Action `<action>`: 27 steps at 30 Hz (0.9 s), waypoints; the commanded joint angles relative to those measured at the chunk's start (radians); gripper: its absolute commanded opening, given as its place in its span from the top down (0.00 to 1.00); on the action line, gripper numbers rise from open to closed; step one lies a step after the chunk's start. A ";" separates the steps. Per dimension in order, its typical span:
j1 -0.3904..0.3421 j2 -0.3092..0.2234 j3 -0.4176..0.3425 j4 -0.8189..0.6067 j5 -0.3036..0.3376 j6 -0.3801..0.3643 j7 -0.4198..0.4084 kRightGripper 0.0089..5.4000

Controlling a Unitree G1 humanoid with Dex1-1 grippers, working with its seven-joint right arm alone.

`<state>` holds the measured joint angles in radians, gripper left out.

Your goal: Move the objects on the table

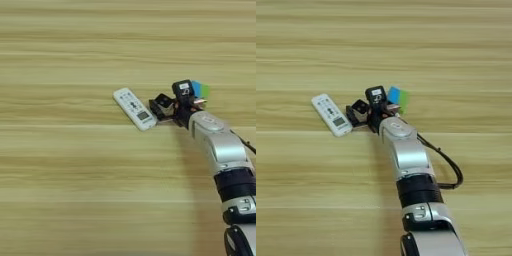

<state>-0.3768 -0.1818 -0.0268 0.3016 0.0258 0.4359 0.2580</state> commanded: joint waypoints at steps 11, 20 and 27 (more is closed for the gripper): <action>-0.069 -0.022 0.017 -0.033 -0.006 0.009 0.012 0.01; -0.069 -0.025 0.023 -0.026 -0.004 0.021 0.021 0.01; -0.070 -0.026 0.022 -0.025 0.000 0.033 0.027 0.01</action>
<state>-0.3827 -0.1929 -0.0012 0.3075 0.0191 0.4722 0.2831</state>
